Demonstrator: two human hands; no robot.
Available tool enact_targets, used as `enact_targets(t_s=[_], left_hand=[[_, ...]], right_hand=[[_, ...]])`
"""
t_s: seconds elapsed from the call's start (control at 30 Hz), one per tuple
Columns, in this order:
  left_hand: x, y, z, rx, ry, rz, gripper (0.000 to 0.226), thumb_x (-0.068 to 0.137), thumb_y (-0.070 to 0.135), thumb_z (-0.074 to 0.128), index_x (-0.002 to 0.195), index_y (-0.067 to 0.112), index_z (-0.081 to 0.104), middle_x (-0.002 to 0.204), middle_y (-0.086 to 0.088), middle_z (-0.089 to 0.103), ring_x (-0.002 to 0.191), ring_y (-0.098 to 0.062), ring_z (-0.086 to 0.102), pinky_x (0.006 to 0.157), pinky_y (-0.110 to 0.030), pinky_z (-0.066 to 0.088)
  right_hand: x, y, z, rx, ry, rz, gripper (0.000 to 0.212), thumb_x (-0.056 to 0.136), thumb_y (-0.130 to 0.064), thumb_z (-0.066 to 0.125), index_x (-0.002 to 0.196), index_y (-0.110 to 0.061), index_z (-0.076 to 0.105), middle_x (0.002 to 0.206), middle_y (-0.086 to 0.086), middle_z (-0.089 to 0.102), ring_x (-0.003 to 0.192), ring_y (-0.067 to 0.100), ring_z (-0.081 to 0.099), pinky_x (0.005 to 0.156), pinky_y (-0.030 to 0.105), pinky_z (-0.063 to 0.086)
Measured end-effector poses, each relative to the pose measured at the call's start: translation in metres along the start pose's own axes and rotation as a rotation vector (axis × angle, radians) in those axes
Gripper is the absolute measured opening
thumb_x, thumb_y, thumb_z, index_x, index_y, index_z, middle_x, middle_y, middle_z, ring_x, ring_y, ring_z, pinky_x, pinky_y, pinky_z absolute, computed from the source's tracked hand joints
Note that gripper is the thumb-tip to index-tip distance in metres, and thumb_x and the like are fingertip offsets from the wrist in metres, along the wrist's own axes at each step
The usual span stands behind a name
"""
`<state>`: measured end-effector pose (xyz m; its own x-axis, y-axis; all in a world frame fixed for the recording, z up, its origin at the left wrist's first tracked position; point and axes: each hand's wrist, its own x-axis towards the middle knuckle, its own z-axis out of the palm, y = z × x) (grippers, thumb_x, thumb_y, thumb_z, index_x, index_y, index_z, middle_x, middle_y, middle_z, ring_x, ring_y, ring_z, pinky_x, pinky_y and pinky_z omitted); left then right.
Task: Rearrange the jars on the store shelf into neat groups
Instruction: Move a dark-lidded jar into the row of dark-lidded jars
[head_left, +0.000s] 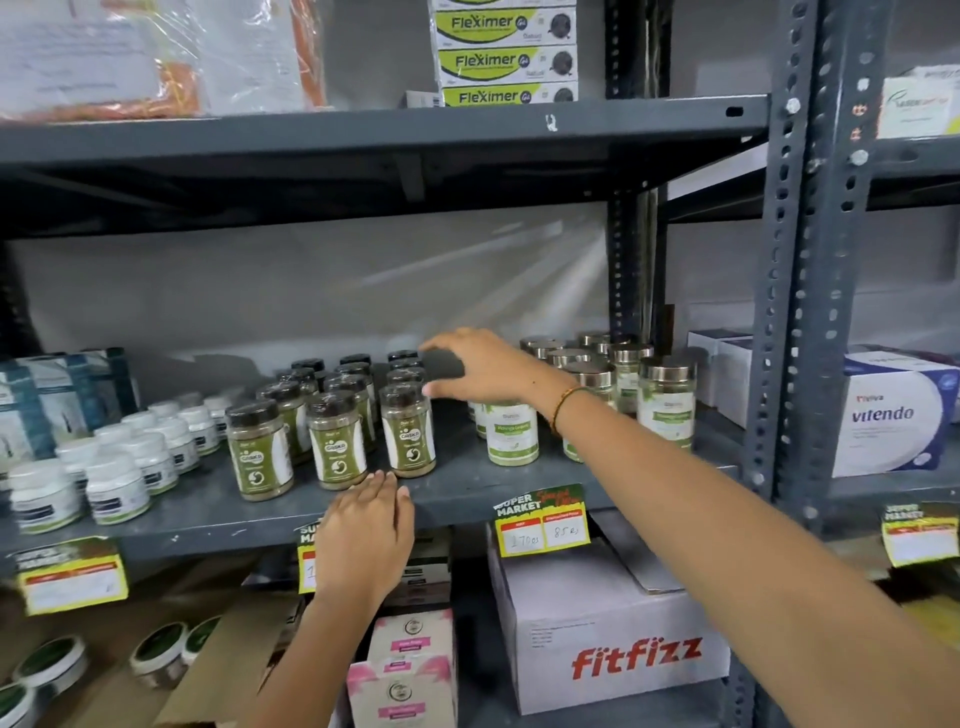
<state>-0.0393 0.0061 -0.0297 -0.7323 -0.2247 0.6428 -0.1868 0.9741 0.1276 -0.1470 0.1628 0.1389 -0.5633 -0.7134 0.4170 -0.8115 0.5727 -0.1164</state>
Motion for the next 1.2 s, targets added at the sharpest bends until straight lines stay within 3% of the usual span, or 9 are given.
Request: enact_targets(t_s=[0.37,0.5,0.77,0.97,1.2], left_hand=[[0.001,-0.002,0.002,0.015,0.010,0.012,0.047,0.093,0.036,0.035,0.110,0.008,0.070,0.112,-0.009,0.070,0.106,-0.022,0.065,0.094,-0.037,0.047],[0.000,-0.003,0.003,0.008,0.012,0.022,0.049,0.094,0.037,0.033,0.111,0.008,0.069,0.112,-0.009,0.070,0.107,-0.021,0.064,0.095,-0.036,0.047],[0.000,-0.003,0.003,0.018,0.022,0.032,0.047,0.094,0.036,0.035,0.111,0.008,0.069,0.113,-0.009,0.070,0.106,-0.022,0.064,0.095,-0.036,0.046],[0.001,-0.004,0.004,-0.004,0.042,0.033,0.048,0.095,0.036,0.034,0.113,0.008,0.068,0.115,-0.010,0.069,0.109,-0.023,0.063,0.097,-0.037,0.045],[0.004,-0.007,0.004,-0.008,0.011,0.051,0.053,0.094,0.039,0.029,0.115,0.007,0.066,0.118,-0.010,0.068,0.111,-0.023,0.062,0.097,-0.036,0.046]], right_hand=[[0.035,-0.016,0.033,0.137,-0.116,0.010,0.068,0.086,-0.044,0.069,0.145,-0.020,0.045,0.150,0.007,0.047,0.136,0.025,0.046,0.107,0.039,0.040],[0.035,-0.018,0.034,0.137,-0.105,0.012,0.057,0.087,-0.043,0.069,0.135,-0.015,0.058,0.141,0.006,0.056,0.128,0.023,0.053,0.104,0.035,0.042],[0.032,-0.018,0.030,0.080,-0.063,0.060,0.060,0.079,-0.053,0.072,0.125,-0.016,0.065,0.126,0.004,0.066,0.116,0.021,0.060,0.097,0.035,0.049],[0.029,-0.021,0.028,0.083,-0.067,0.077,0.062,0.079,-0.054,0.073,0.127,-0.015,0.064,0.130,0.003,0.065,0.118,0.020,0.060,0.098,0.033,0.047],[0.022,-0.021,0.030,0.066,-0.040,0.081,0.076,0.079,-0.062,0.067,0.141,-0.021,0.051,0.139,0.007,0.059,0.123,0.028,0.057,0.100,0.042,0.048]])
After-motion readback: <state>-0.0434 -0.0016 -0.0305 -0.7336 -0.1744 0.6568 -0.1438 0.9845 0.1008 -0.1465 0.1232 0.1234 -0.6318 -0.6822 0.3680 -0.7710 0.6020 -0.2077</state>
